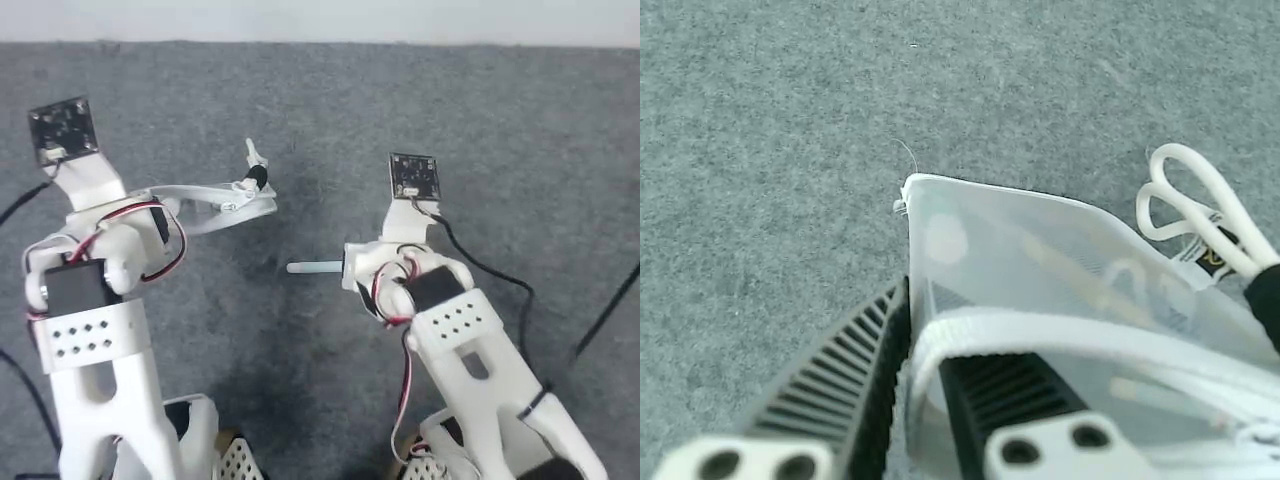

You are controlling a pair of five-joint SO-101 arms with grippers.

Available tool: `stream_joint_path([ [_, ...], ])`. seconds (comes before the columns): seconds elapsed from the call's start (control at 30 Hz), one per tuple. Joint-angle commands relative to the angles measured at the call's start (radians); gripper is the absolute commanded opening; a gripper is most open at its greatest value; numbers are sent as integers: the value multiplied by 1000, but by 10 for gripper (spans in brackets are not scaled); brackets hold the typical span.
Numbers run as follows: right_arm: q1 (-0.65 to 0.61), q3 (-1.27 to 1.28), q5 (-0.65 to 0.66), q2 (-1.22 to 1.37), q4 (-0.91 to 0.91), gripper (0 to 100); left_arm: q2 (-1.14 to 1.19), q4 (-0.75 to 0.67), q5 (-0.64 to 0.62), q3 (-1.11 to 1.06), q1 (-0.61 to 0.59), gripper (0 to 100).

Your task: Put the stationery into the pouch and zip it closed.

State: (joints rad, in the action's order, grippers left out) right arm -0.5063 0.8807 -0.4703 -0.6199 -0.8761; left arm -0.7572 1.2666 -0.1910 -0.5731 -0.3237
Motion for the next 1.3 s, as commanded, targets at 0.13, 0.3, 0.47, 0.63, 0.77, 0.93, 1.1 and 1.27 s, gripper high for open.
stream_joint_path([
  [0.13,10,-130,-72,137,-12,96,-2,-26,9,8,-5,11],
  [0.3,12,-206,-141,283,-13,97,-2,-26,9,8,-5,11],
  [0.47,62,-275,-238,415,-15,97,-2,-26,9,8,-5,11],
  [0.63,114,-318,-284,490,-16,97,-2,-26,9,8,-5,11],
  [0.77,162,-361,-285,527,-62,97,-2,-26,9,8,-5,11],
  [0.93,199,-451,-316,601,-171,97,-2,-28,9,7,-5,11],
  [1.1,205,-499,-319,705,-183,97,-2,-34,11,-5,-5,11],
  [1.27,239,-548,-319,779,-185,97,-2,-34,11,-5,-5,11],
])
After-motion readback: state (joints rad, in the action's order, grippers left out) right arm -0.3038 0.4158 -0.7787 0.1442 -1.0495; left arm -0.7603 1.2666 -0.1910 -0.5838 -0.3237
